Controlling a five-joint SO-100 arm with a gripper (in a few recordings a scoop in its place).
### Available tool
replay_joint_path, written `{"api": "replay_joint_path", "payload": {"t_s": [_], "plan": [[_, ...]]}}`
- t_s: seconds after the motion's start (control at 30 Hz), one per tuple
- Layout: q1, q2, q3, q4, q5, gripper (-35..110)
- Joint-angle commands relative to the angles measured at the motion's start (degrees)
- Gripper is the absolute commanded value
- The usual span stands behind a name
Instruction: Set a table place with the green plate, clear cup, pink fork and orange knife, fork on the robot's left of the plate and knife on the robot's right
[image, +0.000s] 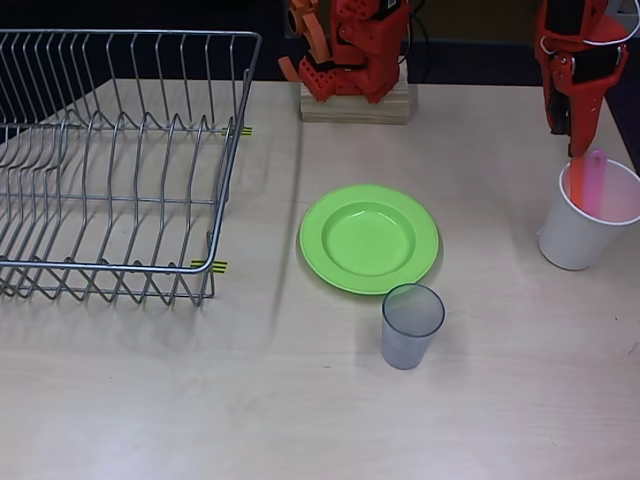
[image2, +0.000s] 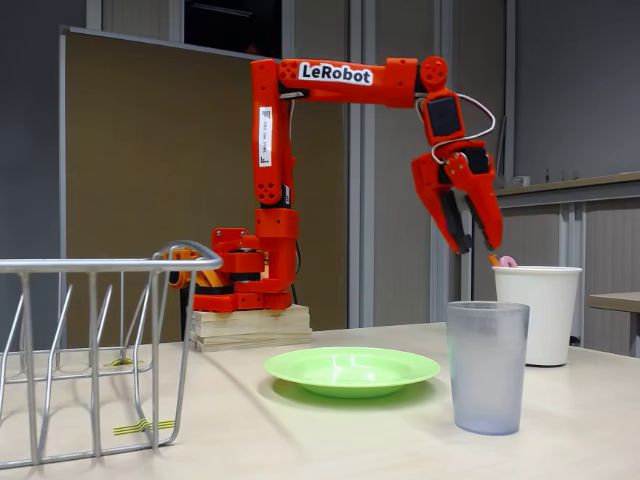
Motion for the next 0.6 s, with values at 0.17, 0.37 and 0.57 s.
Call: {"api": "replay_joint_path", "payload": {"t_s": [0.17,0.37,0.57], "plan": [[-1.14,-2.81,-2.46,-3.87,-1.14,16],[-1.49,-3.43,-2.37,-4.83,-1.23,15],[-1.67,-3.43,-1.49,-6.06,-1.41,10]]}}
